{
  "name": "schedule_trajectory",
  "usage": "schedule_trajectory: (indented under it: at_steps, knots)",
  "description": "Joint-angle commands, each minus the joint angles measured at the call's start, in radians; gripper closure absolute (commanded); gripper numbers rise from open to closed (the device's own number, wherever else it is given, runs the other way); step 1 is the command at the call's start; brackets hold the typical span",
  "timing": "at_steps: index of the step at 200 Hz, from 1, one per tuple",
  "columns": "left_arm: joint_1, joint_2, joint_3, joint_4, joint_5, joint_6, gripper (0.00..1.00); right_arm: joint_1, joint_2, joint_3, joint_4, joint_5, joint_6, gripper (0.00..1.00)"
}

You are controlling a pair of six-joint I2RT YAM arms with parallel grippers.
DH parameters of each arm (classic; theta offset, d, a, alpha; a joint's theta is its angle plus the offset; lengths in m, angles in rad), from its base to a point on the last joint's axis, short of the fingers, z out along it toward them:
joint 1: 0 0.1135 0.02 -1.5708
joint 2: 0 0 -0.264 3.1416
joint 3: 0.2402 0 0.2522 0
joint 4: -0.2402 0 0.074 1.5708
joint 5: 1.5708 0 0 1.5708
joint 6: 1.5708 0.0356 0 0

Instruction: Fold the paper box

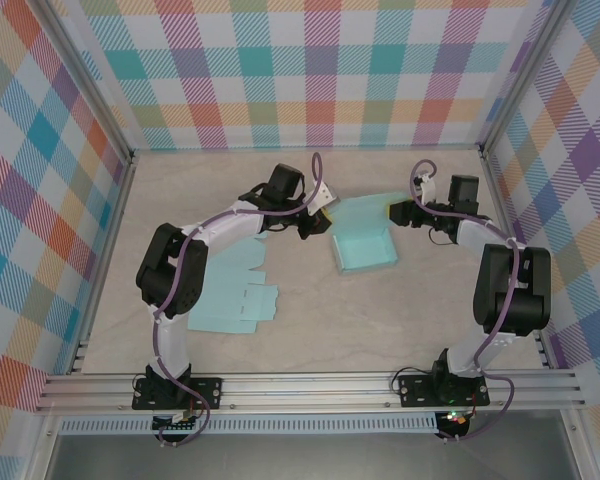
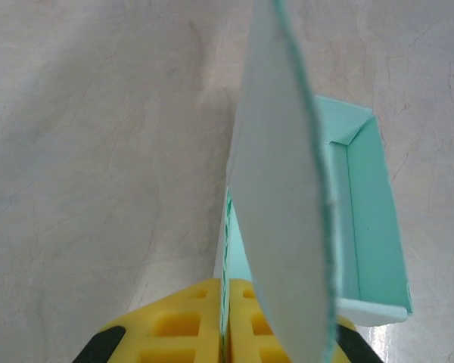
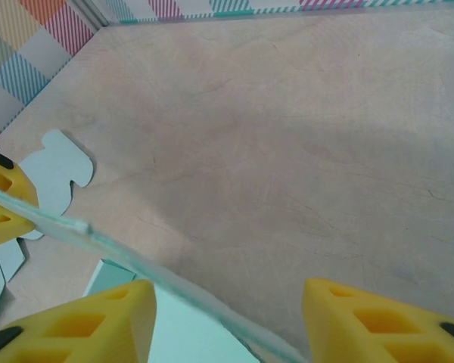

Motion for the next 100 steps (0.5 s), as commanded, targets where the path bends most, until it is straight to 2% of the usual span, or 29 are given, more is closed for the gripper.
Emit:
schedule_trajectory:
  at_steps: [1, 34, 71, 100]
  knots:
    - [0.006, 0.012, 0.020, -0.012, -0.017, -0.011, 0.90, -0.005, -0.042, -0.031, -0.009, -0.018, 0.008, 0.50]
    - [0.006, 0.003, -0.006, 0.027, -0.072, -0.078, 0.90, 0.001, -0.104, -0.091, 0.019, 0.078, 0.043, 0.54]
    - [-0.002, -0.020, -0.050, 0.089, -0.088, -0.150, 0.89, 0.021, -0.135, -0.122, 0.038, 0.109, 0.101, 0.62]
    - [-0.016, -0.033, -0.081, 0.131, -0.118, -0.197, 0.89, 0.058, -0.136, -0.120, 0.032, 0.163, 0.120, 0.73]
